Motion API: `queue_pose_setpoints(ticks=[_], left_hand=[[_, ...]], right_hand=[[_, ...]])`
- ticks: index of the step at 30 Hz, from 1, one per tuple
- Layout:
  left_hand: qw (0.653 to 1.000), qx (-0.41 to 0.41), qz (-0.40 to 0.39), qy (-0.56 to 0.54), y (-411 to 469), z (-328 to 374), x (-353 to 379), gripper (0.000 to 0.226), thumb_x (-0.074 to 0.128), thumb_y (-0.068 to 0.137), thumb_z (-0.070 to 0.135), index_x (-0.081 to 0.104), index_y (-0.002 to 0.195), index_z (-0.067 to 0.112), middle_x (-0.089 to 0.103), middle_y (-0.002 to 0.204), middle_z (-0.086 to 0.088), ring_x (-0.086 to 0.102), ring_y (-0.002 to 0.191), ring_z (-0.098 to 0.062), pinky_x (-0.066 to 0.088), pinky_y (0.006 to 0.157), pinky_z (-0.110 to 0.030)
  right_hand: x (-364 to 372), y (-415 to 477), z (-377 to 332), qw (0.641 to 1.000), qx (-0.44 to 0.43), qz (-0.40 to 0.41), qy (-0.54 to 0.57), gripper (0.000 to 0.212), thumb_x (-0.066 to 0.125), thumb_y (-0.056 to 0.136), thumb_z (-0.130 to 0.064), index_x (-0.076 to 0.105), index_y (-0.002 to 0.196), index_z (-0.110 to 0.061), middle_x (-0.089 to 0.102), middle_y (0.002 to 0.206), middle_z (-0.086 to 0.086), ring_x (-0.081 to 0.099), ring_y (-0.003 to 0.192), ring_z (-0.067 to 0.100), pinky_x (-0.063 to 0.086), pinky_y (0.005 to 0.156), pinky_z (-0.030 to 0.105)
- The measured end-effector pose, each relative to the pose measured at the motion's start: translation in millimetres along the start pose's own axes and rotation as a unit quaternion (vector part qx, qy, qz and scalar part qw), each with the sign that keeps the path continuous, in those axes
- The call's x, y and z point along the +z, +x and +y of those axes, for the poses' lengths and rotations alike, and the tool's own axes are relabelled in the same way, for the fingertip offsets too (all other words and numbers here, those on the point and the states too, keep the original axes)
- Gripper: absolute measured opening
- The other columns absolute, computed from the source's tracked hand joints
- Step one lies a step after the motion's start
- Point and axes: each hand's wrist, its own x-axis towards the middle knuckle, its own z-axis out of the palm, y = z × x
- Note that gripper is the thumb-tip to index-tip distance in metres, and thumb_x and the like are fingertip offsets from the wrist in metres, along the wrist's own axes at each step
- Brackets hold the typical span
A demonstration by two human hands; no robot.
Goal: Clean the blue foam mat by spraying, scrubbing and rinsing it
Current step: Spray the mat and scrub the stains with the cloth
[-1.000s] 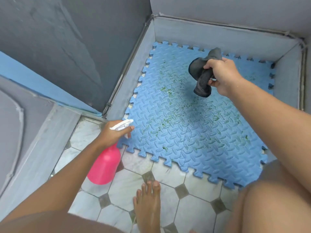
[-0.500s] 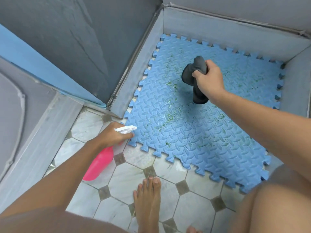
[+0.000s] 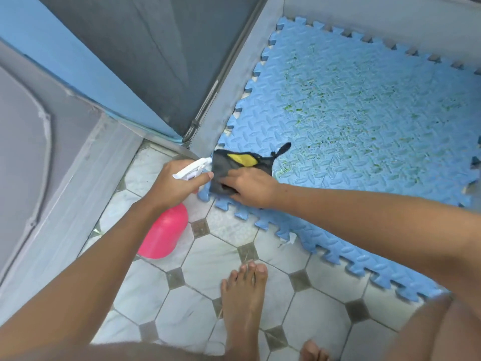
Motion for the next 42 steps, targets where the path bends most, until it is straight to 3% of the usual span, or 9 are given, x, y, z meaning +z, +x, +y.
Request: queue_pose_setpoints(ticks=[4, 8, 13, 21, 25, 29, 34, 39, 42], left_hand=[[1.000, 0.003, -0.009, -0.014, -2, -2, -1, 0.025, 0.077, 0.089, 0.027, 0.074, 0.092, 0.002, 0.069, 0.067, -0.014, 0.060, 0.056, -0.013, 0.047, 0.052, -0.022], [0.998, -0.019, -0.011, -0.050, -2, -1, -5, 0.035, 0.074, 0.082, 0.037, 0.076, 0.101, 0.008, 0.074, 0.073, -0.009, 0.071, 0.074, -0.031, 0.058, 0.055, -0.039], [0.998, -0.023, -0.051, -0.030, 1, 11, 5, 0.013, 0.076, 0.089, 0.025, 0.075, 0.086, 0.013, 0.074, 0.078, -0.010, 0.068, 0.070, -0.018, 0.060, 0.053, -0.041], [0.996, 0.002, -0.050, -0.076, 16, 45, -1, 0.010, 0.077, 0.090, 0.020, 0.077, 0.082, 0.014, 0.076, 0.097, -0.014, 0.065, 0.080, -0.015, 0.056, 0.053, -0.017], [0.994, -0.061, -0.064, -0.070, 10, 22, -10, 0.011, 0.079, 0.088, 0.028, 0.080, 0.089, 0.017, 0.076, 0.103, -0.011, 0.072, 0.098, -0.029, 0.063, 0.054, -0.052], [0.994, -0.084, -0.051, -0.052, -6, -3, -23, 0.015, 0.076, 0.089, 0.033, 0.079, 0.101, 0.024, 0.077, 0.088, -0.006, 0.070, 0.091, -0.019, 0.063, 0.054, -0.047], [0.995, -0.087, -0.026, -0.032, -21, -20, -32, 0.014, 0.075, 0.092, 0.031, 0.079, 0.079, 0.028, 0.079, 0.093, -0.004, 0.072, 0.089, -0.024, 0.053, 0.048, -0.022], [0.996, -0.070, -0.049, -0.024, -18, -6, -20, 0.020, 0.075, 0.090, 0.031, 0.077, 0.071, 0.033, 0.076, 0.080, -0.001, 0.066, 0.083, -0.013, 0.053, 0.050, -0.019], [0.995, -0.068, -0.059, -0.048, -8, 11, -13, 0.012, 0.077, 0.089, 0.031, 0.079, 0.081, 0.022, 0.076, 0.084, -0.003, 0.064, 0.079, -0.014, 0.060, 0.049, -0.034]], right_hand=[[1, -48, 11, 0.990, -0.107, -0.088, -0.003, 0.044, 0.070, 0.079, -0.019, 0.067, 0.122, -0.019, 0.065, 0.100, 0.004, 0.067, 0.088, 0.029, 0.056, 0.066, 0.037], [-43, -22, 77, 0.993, 0.104, 0.046, 0.043, 0.020, 0.059, 0.088, -0.027, 0.064, 0.106, -0.021, 0.066, 0.104, 0.005, 0.065, 0.095, 0.032, 0.054, 0.079, 0.040], [-52, -2, 81, 0.941, 0.287, 0.163, 0.071, 0.020, 0.063, 0.093, -0.024, 0.068, 0.111, -0.015, 0.063, 0.105, 0.011, 0.062, 0.099, 0.034, 0.047, 0.076, 0.037], [-4, -39, -12, 0.996, -0.014, -0.054, 0.069, 0.039, 0.068, 0.086, -0.013, 0.072, 0.123, -0.020, 0.063, 0.103, 0.010, 0.065, 0.092, 0.032, 0.053, 0.074, 0.038], [-28, -1, 27, 0.988, 0.130, 0.054, 0.055, 0.032, 0.061, 0.091, -0.018, 0.071, 0.122, -0.021, 0.063, 0.111, 0.009, 0.064, 0.099, 0.032, 0.052, 0.074, 0.039], [-36, 44, 37, 0.943, 0.283, 0.150, 0.085, 0.017, 0.058, 0.093, -0.016, 0.071, 0.100, -0.009, 0.060, 0.099, 0.013, 0.062, 0.087, 0.034, 0.038, 0.065, 0.033], [13, 33, -32, 0.985, 0.120, 0.080, 0.092, 0.025, 0.064, 0.085, -0.008, 0.070, 0.108, -0.002, 0.058, 0.094, 0.018, 0.063, 0.077, 0.038, 0.046, 0.061, 0.041], [22, -20, -39, 0.986, -0.080, -0.120, 0.077, 0.036, 0.060, 0.090, -0.010, 0.069, 0.124, -0.016, 0.059, 0.104, 0.011, 0.064, 0.087, 0.034, 0.055, 0.071, 0.045], [-11, -21, 0, 0.988, -0.060, -0.121, 0.074, 0.034, 0.060, 0.092, -0.016, 0.068, 0.124, -0.021, 0.062, 0.109, 0.008, 0.065, 0.094, 0.030, 0.054, 0.079, 0.040]])
